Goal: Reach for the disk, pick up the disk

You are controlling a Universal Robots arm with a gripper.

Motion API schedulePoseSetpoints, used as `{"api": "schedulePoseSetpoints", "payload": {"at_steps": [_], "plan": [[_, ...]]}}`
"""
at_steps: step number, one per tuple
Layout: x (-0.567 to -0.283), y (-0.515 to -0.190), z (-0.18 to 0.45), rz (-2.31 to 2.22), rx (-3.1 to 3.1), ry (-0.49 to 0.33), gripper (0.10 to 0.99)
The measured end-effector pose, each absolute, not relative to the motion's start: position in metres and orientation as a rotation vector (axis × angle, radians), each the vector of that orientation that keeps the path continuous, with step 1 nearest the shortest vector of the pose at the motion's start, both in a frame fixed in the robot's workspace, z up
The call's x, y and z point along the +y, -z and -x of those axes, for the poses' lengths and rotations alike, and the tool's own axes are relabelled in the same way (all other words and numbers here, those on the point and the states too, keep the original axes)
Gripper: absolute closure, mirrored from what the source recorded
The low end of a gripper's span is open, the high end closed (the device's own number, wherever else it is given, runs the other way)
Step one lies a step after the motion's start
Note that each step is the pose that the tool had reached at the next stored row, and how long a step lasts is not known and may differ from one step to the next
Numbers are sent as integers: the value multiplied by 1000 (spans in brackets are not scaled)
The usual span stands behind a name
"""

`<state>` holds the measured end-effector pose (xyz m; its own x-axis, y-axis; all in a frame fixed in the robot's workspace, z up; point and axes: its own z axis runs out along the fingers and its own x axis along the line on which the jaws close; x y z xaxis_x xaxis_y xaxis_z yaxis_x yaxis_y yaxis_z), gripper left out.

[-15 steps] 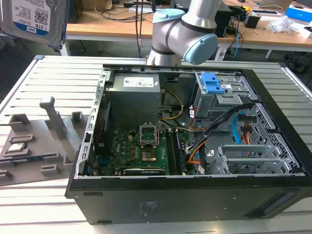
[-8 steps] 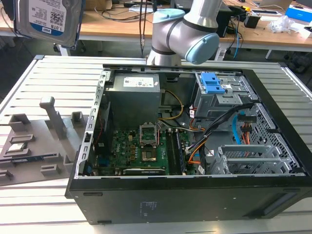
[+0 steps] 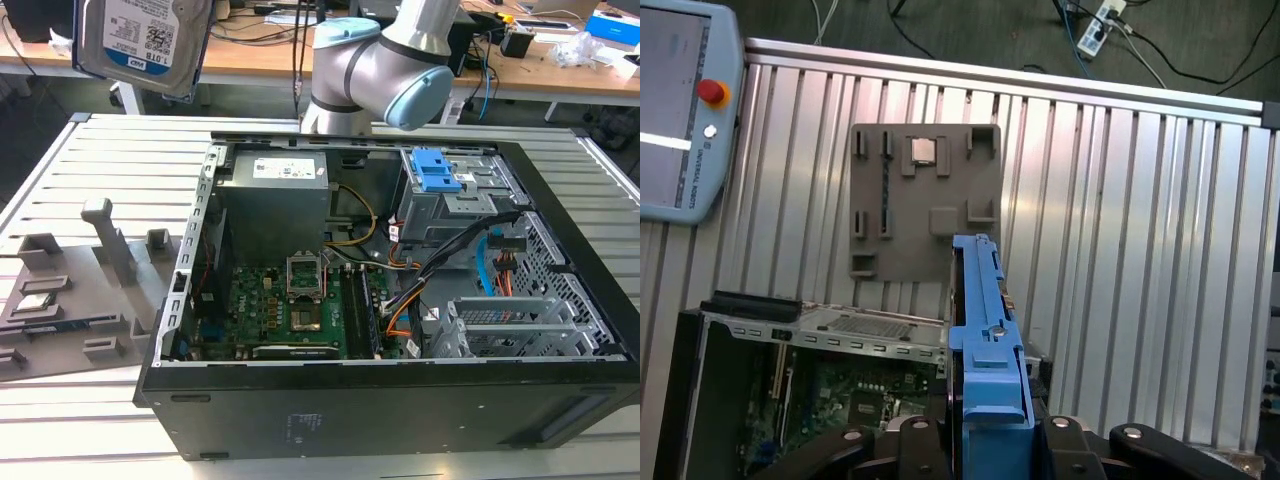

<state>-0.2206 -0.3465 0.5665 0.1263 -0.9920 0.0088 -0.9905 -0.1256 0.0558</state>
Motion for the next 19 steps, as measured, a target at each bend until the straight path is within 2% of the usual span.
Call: {"api": "schedulePoseSetpoints", "payload": {"at_steps": [19], "plan": [[-347, -566, 139, -2318, -2042, 55, 718]]}}
